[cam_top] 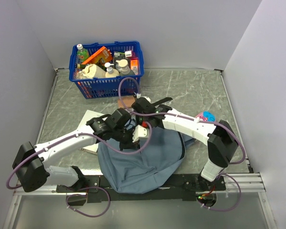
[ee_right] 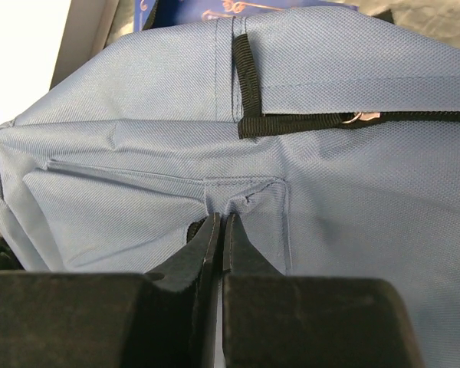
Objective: Pack the student bag
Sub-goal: Unzip the student bag at the center of the board.
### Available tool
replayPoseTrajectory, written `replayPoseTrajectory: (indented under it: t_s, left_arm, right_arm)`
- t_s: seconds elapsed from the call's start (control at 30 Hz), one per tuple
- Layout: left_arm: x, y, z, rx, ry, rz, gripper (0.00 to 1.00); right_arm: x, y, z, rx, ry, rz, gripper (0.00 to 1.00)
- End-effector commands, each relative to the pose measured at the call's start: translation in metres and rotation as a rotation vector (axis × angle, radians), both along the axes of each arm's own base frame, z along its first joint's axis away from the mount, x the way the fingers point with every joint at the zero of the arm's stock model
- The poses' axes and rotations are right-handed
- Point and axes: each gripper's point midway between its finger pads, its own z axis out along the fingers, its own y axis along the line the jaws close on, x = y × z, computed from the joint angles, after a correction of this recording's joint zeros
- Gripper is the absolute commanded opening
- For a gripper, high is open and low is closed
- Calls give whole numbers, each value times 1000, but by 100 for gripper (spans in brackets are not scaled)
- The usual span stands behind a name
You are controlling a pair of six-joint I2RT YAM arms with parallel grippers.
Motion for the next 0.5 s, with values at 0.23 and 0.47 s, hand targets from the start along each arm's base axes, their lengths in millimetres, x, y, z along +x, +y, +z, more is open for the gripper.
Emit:
replayPoseTrajectory:
  t_s: [0.23, 0.47]
  left_arm:
    - [-111, 3, 20, 25, 149, -404, 1]
    - [-102, 0, 22, 43, 82, -372, 7]
  right_arm:
    - [68, -18, 59, 149, -154, -170, 0]
    - [60, -24, 52, 164, -136, -167, 0]
